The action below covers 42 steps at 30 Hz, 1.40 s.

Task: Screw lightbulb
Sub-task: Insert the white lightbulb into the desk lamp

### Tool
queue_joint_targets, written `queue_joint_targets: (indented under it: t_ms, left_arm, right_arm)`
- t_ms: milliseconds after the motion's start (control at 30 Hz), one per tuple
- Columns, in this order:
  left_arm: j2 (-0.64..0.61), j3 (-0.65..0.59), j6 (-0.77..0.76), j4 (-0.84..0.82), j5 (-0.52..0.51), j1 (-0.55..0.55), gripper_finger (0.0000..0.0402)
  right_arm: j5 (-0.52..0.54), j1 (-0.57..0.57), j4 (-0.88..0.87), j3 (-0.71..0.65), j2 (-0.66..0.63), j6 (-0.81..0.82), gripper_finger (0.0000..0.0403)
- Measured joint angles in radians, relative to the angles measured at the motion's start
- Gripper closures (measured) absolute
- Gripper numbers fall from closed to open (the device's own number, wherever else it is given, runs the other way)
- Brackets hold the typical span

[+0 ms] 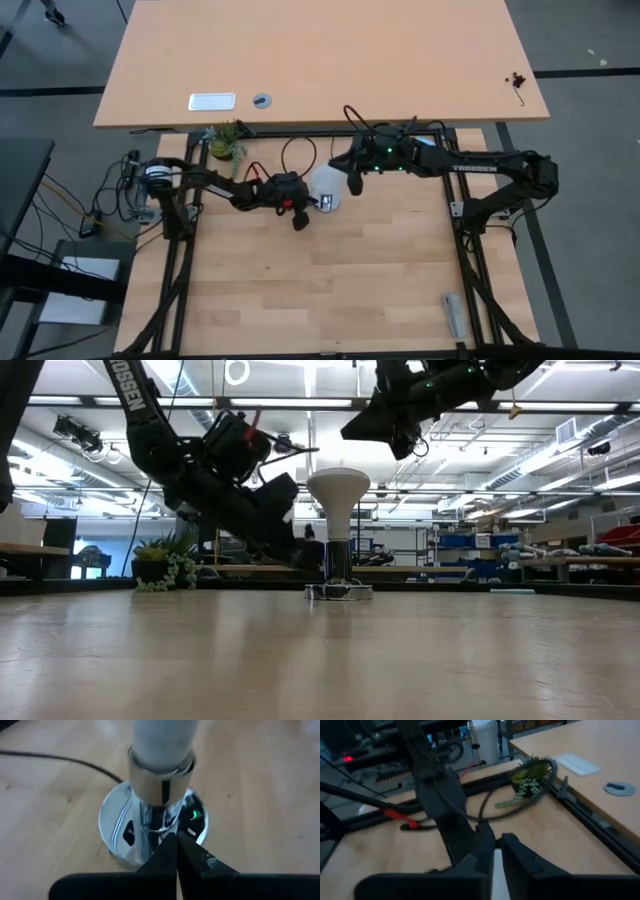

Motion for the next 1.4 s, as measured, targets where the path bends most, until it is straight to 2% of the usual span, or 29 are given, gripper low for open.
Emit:
queue_joint_targets:
  t_ms: [133, 433, 767, 900, 1233, 1400]
  left_arm:
    - [-0.051, 0.001, 0.001, -0.033, 0.001, -0.023, 0.0399]
    - [-0.153, 0.002, 0.002, -0.036, 0.031, -0.112, 0.0399]
    - [-0.180, 0.024, -0.001, -0.015, -0.012, -0.116, 0.0399]
    - [-0.180, 0.046, 0.003, -0.039, -0.018, -0.116, 0.0399]
    - [-0.180, 0.053, 0.006, -0.035, -0.106, -0.115, 0.0399]
    - [-0.180, 0.053, 0.002, -0.026, -0.108, -0.115, 0.0399]
  right_arm:
    - [0.051, 0.000, -0.059, 0.000, -0.003, -0.037, 0.0395]
    - [0.138, -0.014, -0.081, 0.001, 0.028, -0.079, 0.0393]
    - [0.128, -0.043, -0.059, 0.001, 0.120, -0.127, 0.0393]
    - [0.121, -0.047, -0.068, 0.001, 0.120, -0.127, 0.0393]
    - [0.075, -0.039, -0.106, 0.001, 0.120, -0.115, 0.0393]
    - [0.074, -0.038, -0.120, 0.001, 0.120, -0.115, 0.0394]
